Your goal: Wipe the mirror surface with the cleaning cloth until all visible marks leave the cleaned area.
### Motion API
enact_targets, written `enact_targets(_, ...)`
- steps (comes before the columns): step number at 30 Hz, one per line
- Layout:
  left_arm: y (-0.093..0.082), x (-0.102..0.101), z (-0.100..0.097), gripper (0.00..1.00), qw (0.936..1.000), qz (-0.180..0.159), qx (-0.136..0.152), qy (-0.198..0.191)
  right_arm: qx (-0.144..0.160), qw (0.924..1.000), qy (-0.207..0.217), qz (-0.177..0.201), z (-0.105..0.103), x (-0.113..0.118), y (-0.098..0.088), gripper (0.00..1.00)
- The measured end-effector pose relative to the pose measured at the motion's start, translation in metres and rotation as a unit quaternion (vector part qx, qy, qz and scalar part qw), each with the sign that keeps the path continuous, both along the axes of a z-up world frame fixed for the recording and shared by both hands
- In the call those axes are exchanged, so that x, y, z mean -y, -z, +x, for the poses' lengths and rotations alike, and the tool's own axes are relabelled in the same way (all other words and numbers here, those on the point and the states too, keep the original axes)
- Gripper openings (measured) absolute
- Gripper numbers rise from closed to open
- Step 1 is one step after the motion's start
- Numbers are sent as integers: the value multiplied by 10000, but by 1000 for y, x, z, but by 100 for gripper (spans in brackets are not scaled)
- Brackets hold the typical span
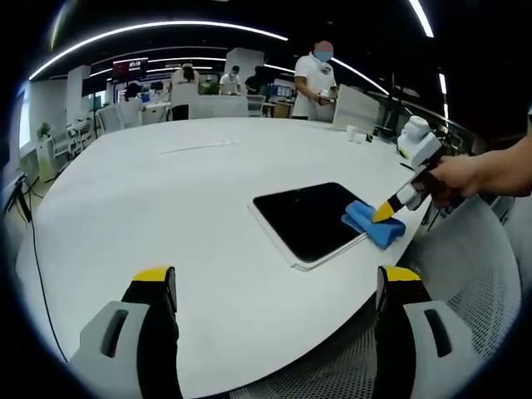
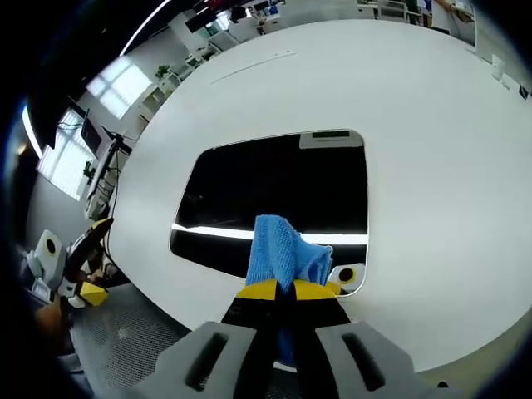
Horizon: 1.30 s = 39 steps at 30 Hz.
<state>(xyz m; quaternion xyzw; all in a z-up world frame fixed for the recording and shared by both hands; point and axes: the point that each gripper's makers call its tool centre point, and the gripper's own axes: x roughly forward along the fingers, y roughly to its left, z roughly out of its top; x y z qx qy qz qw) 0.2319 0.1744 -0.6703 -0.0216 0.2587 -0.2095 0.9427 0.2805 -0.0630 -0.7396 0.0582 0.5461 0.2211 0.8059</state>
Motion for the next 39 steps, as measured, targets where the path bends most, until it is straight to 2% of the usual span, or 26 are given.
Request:
enact_targets(20, 1, 1, -1, 99, 10000, 1, -43, 31, -8, 9999, 113, -76, 2, 28, 1, 0)
enact_targets(26, -5, -3, 2, 99, 9998, -74, 116, -123, -12, 9998, 165, -104, 4, 39, 1, 0)
enact_targets(39, -2, -1, 0, 99, 10000, -60, 20, -60, -44, 9997, 143, -180, 4, 42, 1, 0)
